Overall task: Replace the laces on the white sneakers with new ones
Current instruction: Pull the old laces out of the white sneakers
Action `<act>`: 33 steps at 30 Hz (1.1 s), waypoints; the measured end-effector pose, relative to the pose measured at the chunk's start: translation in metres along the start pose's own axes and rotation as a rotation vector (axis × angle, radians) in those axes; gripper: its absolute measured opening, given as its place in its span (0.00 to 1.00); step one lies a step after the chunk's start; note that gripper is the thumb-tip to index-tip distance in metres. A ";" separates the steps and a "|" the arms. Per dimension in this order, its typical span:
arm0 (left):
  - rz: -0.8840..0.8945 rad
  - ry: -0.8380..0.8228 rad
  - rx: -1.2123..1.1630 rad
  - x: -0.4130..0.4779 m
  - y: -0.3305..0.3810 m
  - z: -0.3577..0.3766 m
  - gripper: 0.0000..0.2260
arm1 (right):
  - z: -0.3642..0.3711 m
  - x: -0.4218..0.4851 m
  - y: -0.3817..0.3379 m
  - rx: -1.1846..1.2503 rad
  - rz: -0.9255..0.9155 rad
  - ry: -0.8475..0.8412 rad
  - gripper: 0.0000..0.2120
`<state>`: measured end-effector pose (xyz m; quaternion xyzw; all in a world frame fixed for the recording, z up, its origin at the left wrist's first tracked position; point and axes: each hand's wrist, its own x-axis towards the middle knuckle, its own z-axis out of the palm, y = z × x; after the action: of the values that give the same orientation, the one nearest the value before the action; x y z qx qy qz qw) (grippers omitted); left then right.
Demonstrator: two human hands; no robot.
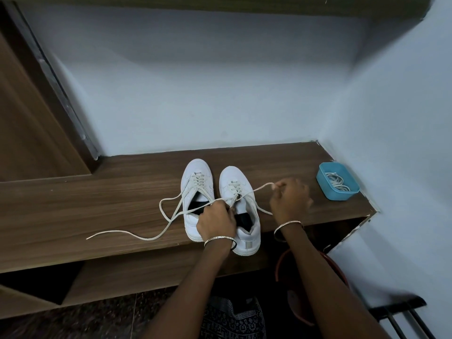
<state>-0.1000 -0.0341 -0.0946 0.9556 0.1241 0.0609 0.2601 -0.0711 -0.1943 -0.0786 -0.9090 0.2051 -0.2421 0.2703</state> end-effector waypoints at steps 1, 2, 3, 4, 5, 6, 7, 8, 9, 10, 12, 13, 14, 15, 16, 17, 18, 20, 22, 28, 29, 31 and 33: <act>0.001 0.000 0.000 0.000 0.000 0.000 0.09 | -0.002 0.005 0.005 0.053 0.108 0.022 0.02; 0.003 0.002 0.002 0.000 -0.001 0.000 0.09 | -0.003 0.009 0.011 0.091 0.208 0.034 0.03; 0.005 0.003 0.002 0.000 -0.001 0.000 0.09 | -0.004 0.012 0.017 0.107 0.284 0.024 0.03; 0.006 0.004 0.000 0.000 -0.001 0.000 0.09 | -0.005 0.013 0.022 0.100 0.306 0.003 0.03; 0.007 0.005 0.002 0.000 -0.001 0.000 0.09 | -0.004 0.012 0.025 0.100 0.281 -0.019 0.03; 0.008 0.006 0.004 0.000 -0.001 0.000 0.09 | -0.003 0.009 0.025 0.107 0.215 -0.038 0.05; 0.008 0.007 0.007 0.000 -0.001 0.000 0.10 | -0.001 0.004 0.023 0.135 0.135 -0.052 0.07; 0.008 0.007 0.007 -0.001 0.000 0.001 0.10 | 0.001 -0.001 0.018 0.179 0.059 -0.068 0.09; 0.010 0.009 0.005 -0.001 0.000 0.001 0.10 | 0.005 -0.005 0.014 0.237 -0.005 -0.101 0.10; 0.012 0.008 0.002 -0.001 -0.001 0.002 0.10 | 0.008 -0.010 0.007 0.281 -0.048 -0.159 0.10; 0.029 0.010 0.010 -0.001 -0.001 0.002 0.10 | 0.014 -0.018 -0.005 0.300 -0.118 -0.308 0.11; 0.044 0.012 0.023 -0.001 -0.001 0.002 0.10 | 0.018 -0.021 -0.009 0.279 -0.145 -0.365 0.12; 0.063 0.013 0.034 -0.001 -0.001 0.002 0.10 | 0.022 -0.024 -0.012 0.242 -0.153 -0.392 0.13; 0.087 0.019 0.036 -0.001 -0.001 0.001 0.10 | 0.026 -0.027 -0.014 0.206 -0.156 -0.382 0.11; 0.113 0.028 0.025 0.000 0.000 0.000 0.09 | 0.030 -0.030 -0.015 0.178 -0.147 -0.348 0.09; 0.143 0.038 0.008 0.000 0.000 0.000 0.08 | 0.033 -0.033 -0.015 0.163 -0.136 -0.307 0.07; 0.180 0.049 -0.006 0.000 0.002 -0.001 0.08 | 0.035 -0.034 -0.013 0.155 -0.117 -0.274 0.06; 0.254 0.078 -0.025 0.002 0.007 -0.002 0.10 | 0.039 -0.035 -0.010 0.157 -0.079 -0.238 0.07; 0.290 0.113 -0.043 0.007 0.015 -0.004 0.11 | 0.040 -0.035 -0.008 0.170 -0.043 -0.236 0.08; 0.342 -0.049 0.049 0.040 0.037 -0.002 0.12 | 0.044 -0.039 -0.004 0.258 0.047 -0.214 0.09; 0.348 -0.069 0.082 0.042 0.039 -0.001 0.12 | 0.045 -0.039 -0.003 0.266 0.053 -0.216 0.09; 0.345 -0.049 0.145 0.041 0.043 0.001 0.10 | 0.047 -0.039 0.000 0.284 0.065 -0.216 0.08; 0.331 -0.003 0.203 0.038 0.044 0.003 0.08 | 0.048 -0.038 0.002 0.307 0.080 -0.220 0.08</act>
<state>-0.0536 -0.0617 -0.0724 0.9844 -0.0296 0.0884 0.1492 -0.0753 -0.1580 -0.1275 -0.8692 0.1712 -0.1587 0.4359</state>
